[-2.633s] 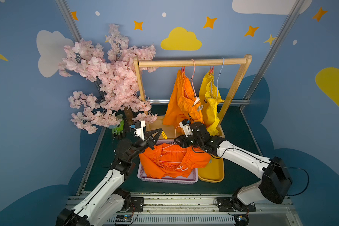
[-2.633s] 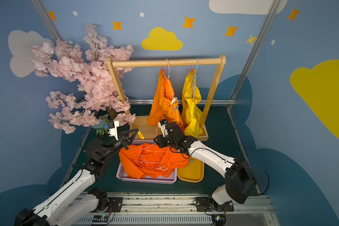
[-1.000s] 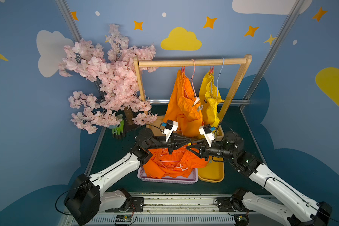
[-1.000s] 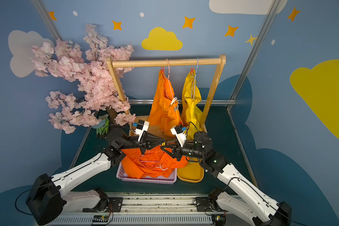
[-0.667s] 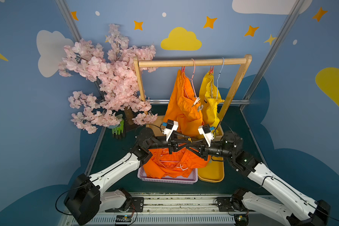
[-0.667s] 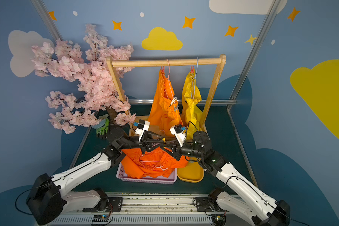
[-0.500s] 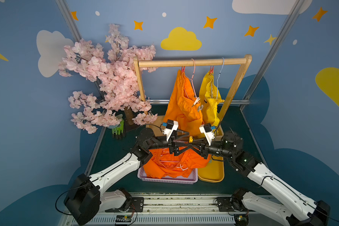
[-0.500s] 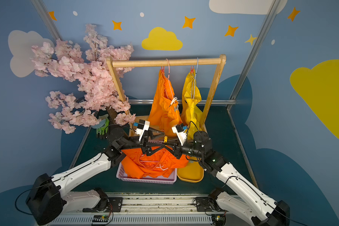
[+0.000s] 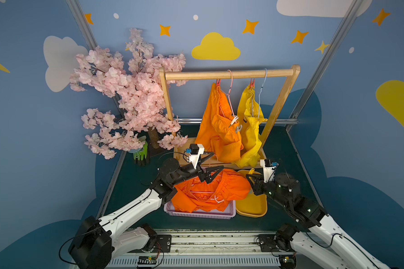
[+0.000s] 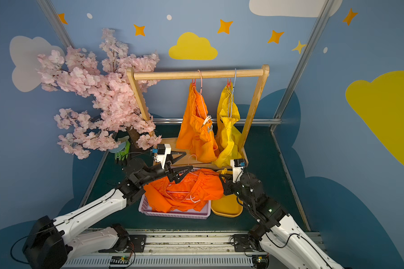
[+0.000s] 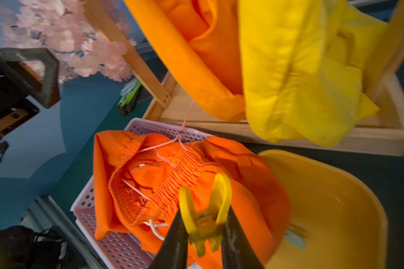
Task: Remove the clothespins securing shorts to the hanger
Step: Place the clothespin in the storage box.
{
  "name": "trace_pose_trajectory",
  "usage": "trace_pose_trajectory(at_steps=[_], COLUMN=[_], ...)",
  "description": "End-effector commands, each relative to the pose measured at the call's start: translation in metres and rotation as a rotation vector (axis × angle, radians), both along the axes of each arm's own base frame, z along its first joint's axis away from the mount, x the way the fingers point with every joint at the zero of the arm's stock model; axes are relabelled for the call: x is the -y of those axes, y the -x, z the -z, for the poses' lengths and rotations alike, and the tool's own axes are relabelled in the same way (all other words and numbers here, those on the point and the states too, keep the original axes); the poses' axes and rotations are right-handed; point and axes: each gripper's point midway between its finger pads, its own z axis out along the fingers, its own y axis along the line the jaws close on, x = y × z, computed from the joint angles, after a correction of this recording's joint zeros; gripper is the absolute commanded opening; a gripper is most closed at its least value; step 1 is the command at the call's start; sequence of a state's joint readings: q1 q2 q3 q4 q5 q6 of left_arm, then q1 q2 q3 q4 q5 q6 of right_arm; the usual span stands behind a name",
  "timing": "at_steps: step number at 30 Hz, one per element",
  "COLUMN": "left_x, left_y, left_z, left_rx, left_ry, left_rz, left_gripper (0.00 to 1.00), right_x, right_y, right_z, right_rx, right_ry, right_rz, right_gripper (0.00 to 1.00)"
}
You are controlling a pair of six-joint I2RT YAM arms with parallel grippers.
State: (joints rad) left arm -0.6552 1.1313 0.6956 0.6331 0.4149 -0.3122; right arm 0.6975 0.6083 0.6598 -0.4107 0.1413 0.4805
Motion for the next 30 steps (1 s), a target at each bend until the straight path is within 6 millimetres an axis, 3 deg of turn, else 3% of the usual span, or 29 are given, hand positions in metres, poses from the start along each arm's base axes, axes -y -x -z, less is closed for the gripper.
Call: trace_pose_trajectory(at_steps=[1,12,19,23,30], left_x=[-0.004,0.001,-0.001,-0.001,-0.003], left_y=[-0.010,-0.019,-0.024,-0.026,-0.033], left_z=[0.008,0.015,0.020,0.024,0.038], left_rx=[-0.010,-0.057,-0.074,-0.090,-0.136], left_ry=[-0.033,-0.062,-0.077,-0.083,-0.118], left_rz=[-0.053,-0.057,-0.085,-0.094,-0.129], left_gripper=[0.95,0.95,0.95,0.95,0.95], right_x=[0.047,0.061,0.063,0.054,0.060], right_y=[0.002,-0.006,-0.016,-0.023,-0.022], right_z=[0.035,0.118,0.140,0.150,0.177], right_rx=[-0.107,-0.455,-0.513,-0.524,-0.642], right_ry=[0.098,0.000,0.017,-0.003,0.065], right_rz=[0.214,0.272,0.269,0.238,0.273], right_gripper=[0.00,0.00,0.00,0.00,0.12])
